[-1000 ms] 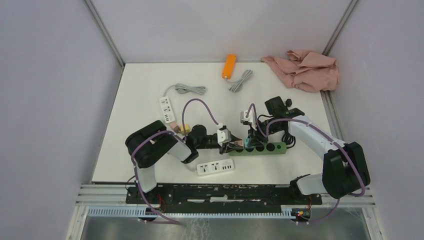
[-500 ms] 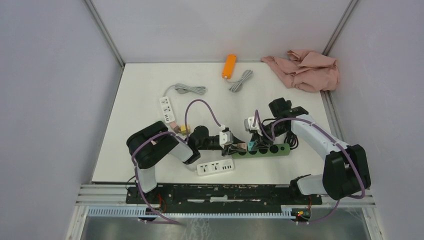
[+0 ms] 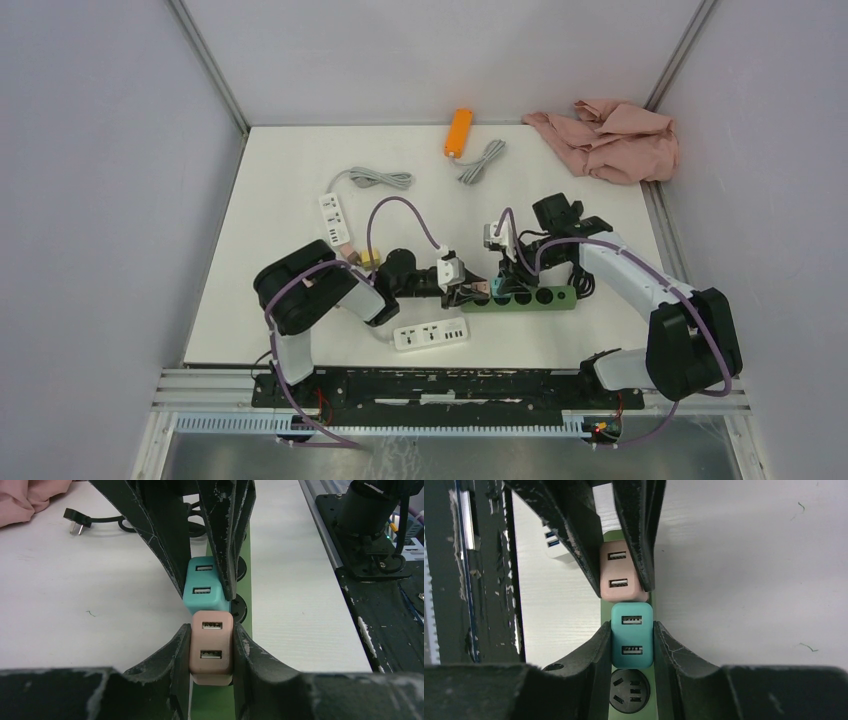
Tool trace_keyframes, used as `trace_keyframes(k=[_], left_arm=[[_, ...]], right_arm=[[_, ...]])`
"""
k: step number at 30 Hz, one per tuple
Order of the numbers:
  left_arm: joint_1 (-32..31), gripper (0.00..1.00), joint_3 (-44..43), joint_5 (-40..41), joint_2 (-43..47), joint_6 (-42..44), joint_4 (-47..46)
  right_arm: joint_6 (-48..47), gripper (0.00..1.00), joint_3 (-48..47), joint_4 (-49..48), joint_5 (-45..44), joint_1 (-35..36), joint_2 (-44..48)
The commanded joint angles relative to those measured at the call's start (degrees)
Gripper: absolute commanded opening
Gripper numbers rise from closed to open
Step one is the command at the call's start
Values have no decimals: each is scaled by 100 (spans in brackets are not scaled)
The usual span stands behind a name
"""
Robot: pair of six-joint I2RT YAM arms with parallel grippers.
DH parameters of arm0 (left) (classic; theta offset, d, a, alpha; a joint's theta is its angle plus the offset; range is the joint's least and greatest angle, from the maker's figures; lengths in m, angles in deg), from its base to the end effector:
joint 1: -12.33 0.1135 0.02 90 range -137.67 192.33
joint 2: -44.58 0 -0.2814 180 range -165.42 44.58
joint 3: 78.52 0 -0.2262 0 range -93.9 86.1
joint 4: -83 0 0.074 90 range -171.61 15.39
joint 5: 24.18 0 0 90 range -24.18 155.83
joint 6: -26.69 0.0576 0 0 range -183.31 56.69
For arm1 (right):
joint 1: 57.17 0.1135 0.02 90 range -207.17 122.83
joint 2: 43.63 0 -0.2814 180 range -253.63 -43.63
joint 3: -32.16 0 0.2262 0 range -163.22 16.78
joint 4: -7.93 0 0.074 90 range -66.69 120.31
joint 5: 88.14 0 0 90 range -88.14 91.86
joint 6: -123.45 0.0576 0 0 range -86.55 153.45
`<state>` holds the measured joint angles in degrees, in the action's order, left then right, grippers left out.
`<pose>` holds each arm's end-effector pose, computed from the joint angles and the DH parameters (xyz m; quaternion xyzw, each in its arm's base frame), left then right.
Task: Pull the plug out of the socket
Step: Remove the plug from the socket.
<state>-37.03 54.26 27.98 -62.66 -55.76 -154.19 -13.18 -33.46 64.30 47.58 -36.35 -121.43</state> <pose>0.1919 -0.2778 0.1804 0.5230 0.4959 -0.4521 0.5254 0.1942 0.1180 0.2345 -0.5628 0.7129 0.3338 0.2524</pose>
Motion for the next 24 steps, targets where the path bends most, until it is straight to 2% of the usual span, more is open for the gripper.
trace_keyframes(k=[1, 4, 6, 8, 13, 17, 21, 24], left_arm=[[-1, 3, 6, 357, -207, 236, 562], [-3, 3, 1, 357, -223, 238, 567], [-3, 3, -16, 349, -227, 231, 586], [-4, 3, -26, 349, -232, 233, 591], [-3, 3, -55, 348, -252, 232, 622], [-3, 3, -68, 357, -251, 233, 642], [-3, 3, -56, 365, -248, 229, 641], [2, 3, -43, 379, -240, 228, 618]], right_arm=[[-829, 0, -457, 826, 1438, -1, 334], [-2067, 0, -446, 1742, 1881, 11, 358], [-2273, 0, -435, 1901, 1983, 83, 333], [-1808, 0, -408, 1427, 1875, 200, 327], [629, 0, -272, -333, 1474, 379, 316], [1598, 0, -260, -981, 1180, 348, 274], [1893, 0, -233, -1122, 942, 80, 270], [1586, 0, -271, -792, 1106, -243, 336]])
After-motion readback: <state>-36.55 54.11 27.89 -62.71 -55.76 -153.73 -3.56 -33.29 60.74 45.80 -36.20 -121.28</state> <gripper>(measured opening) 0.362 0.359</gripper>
